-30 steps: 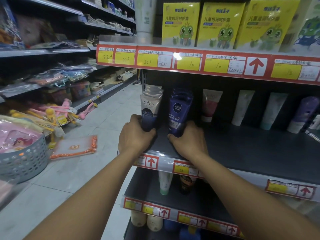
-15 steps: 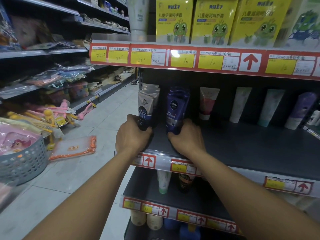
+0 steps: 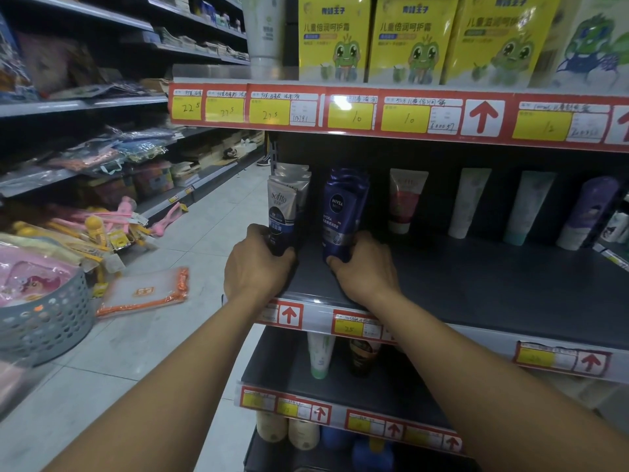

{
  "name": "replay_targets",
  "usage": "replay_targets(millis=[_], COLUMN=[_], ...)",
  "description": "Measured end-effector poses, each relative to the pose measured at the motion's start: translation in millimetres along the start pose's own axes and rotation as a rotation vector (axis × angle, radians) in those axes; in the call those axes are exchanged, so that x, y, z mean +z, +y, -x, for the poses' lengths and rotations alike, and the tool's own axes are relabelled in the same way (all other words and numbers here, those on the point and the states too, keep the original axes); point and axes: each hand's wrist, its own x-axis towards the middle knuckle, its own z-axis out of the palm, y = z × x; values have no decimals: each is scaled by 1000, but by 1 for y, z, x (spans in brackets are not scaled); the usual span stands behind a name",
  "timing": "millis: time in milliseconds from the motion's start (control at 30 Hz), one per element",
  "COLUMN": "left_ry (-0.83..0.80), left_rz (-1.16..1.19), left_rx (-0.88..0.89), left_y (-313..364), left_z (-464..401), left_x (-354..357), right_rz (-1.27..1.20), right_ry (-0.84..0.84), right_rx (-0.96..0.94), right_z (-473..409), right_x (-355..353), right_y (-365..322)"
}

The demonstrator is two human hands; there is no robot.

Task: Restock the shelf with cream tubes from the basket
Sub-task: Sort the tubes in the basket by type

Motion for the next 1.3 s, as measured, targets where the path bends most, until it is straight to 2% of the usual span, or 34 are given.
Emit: replay_targets(millis=[567,667,767,900,1133,1300], left_ry=[-27,-10,24,41,111,73], left_rz=[-11,11,44,43,138,177], left_rx=[-14,-31,-36,22,96,173], left_y=[-1,0,3,5,8,18], left_z=[0,3,9,19,61,95], left_x=[0,-2,-6,-13,-20,-22], right_rz=[-18,-70,-123,-144,-75,-3], right_ry=[0,42,155,278,241,219], right_rx=[5,11,-19,-138,-199,-214], right_z=[-3,3,14,37,71,91], right_x=[3,0,-6,-21,-45,-69], right_y=[5,2,-1,-6,12,28])
